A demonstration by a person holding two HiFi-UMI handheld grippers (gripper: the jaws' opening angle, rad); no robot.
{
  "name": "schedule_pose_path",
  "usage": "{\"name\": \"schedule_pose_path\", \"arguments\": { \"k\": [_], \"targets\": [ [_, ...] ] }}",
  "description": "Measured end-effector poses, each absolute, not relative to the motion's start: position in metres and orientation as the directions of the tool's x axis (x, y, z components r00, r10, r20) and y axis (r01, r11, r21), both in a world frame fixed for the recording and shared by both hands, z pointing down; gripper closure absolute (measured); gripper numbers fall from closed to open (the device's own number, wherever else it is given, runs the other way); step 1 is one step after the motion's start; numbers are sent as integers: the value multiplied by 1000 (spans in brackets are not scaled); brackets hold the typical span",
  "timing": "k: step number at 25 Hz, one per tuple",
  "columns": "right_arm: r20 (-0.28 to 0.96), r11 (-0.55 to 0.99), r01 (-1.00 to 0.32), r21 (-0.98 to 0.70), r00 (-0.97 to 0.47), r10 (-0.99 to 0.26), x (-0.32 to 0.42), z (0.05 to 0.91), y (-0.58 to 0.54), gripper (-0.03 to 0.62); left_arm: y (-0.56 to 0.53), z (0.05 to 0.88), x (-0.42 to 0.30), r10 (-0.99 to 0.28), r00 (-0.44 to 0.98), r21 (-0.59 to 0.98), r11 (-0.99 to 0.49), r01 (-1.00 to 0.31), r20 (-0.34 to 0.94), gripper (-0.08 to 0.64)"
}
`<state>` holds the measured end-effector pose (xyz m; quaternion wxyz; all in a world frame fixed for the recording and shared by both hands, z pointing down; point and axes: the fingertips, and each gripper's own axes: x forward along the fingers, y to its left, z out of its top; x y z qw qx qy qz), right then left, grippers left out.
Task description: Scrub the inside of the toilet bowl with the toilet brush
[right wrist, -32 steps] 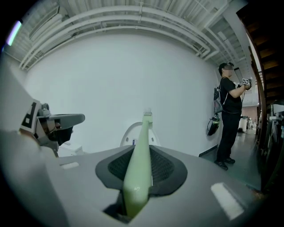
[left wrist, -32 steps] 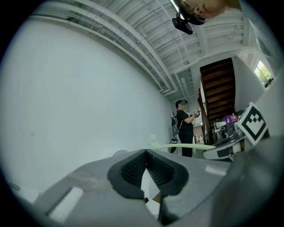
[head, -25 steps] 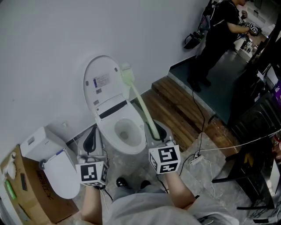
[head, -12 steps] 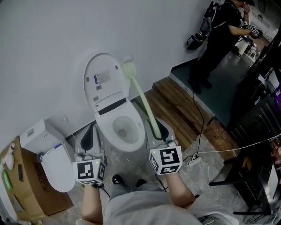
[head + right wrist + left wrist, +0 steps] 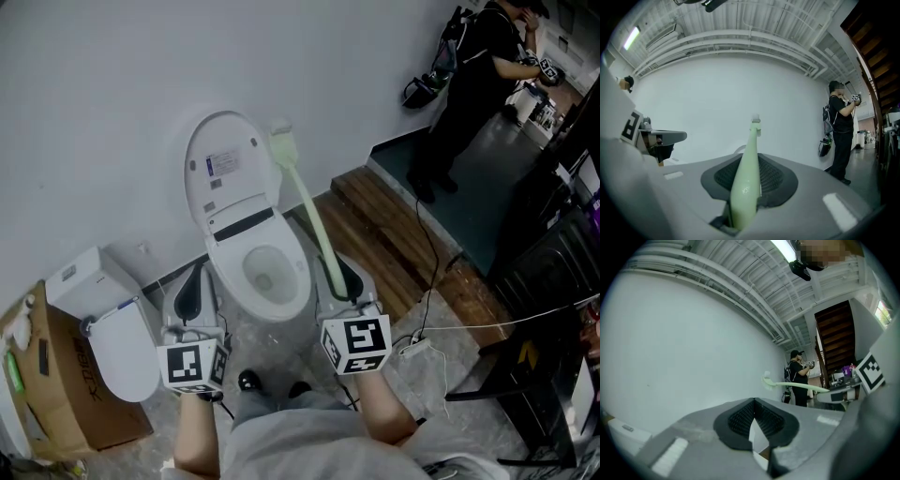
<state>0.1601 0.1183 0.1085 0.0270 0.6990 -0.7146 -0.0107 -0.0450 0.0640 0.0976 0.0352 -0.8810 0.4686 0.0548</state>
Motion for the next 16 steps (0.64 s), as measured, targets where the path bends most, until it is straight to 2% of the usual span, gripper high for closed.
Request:
{"name": "schedule_pose_path", "arguments": {
  "k": [16],
  "targets": [
    [11, 25, -998, 55, -24, -1000, 165, 106, 120, 506, 67, 92, -38, -828, 545, 6, -550, -835, -135, 557]
  ]
}}
